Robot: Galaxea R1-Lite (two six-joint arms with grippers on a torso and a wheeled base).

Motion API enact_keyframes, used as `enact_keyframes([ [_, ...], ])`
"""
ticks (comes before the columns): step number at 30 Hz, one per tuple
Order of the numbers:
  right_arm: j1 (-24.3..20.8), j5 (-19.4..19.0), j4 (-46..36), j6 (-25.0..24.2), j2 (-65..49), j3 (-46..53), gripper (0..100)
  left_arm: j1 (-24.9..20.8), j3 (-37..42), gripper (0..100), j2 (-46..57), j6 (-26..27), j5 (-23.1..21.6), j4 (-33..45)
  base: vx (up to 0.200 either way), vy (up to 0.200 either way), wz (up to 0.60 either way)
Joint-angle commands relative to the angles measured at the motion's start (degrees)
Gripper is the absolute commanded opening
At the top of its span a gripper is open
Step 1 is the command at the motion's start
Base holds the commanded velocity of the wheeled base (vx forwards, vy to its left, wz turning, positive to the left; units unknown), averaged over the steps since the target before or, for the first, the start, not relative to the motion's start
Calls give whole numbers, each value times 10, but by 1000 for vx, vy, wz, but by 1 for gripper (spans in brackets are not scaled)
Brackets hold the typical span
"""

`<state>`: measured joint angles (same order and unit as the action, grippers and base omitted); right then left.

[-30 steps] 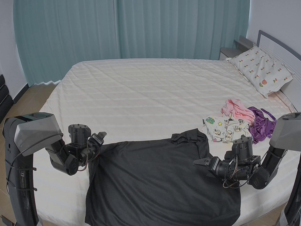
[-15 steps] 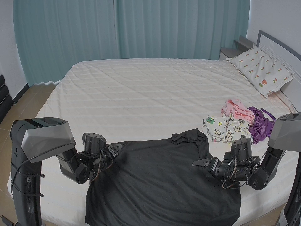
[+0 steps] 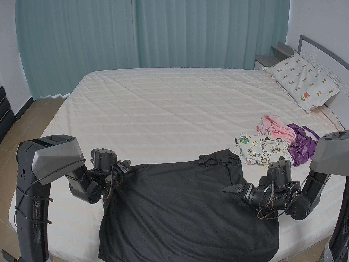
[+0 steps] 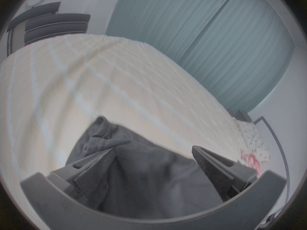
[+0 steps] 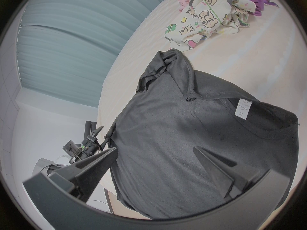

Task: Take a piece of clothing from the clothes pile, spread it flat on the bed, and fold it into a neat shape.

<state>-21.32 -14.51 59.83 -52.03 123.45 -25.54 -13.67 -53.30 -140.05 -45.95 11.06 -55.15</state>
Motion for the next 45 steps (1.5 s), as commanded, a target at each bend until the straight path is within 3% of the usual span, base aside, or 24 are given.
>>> enact_keyframes([
  [1, 3, 0, 0, 0, 0, -7, 100, 41, -60, 100, -33, 4, 11, -16, 0, 0, 0],
  [4, 4, 0, 0, 0, 1, -7, 100, 57, -87, 100, -56, 5, 29, -43, 0, 0, 0],
  [6, 3, -1, 0, -1, 1, -7, 100, 73, -111, 100, -73, 4, 63, -104, 0, 0, 0],
  [9, 2, -1, 0, -1, 1, -7, 100, 83, -107, 100, -71, -1, 63, -151, 0, 0, 0],
  [14, 2, -1, 0, -2, 1, -3, 100, 85, -91, 100, -59, -8, 63, -160, 0, 0, 0],
  [18, 2, 0, 0, -2, 1, -1, 100, 85, -50, 100, -24, -9, 48, -160, 0, 0, 0],
  [25, 2, -1, 0, -2, 1, -1, 100, 85, -4, 100, -10, -12, -33, -156, 0, 0, 0],
  [45, 1, 0, 0, 1, 6, -1, 100, 90, -3, 100, -58, 33, -36, -153, 0, 0, 0],
])
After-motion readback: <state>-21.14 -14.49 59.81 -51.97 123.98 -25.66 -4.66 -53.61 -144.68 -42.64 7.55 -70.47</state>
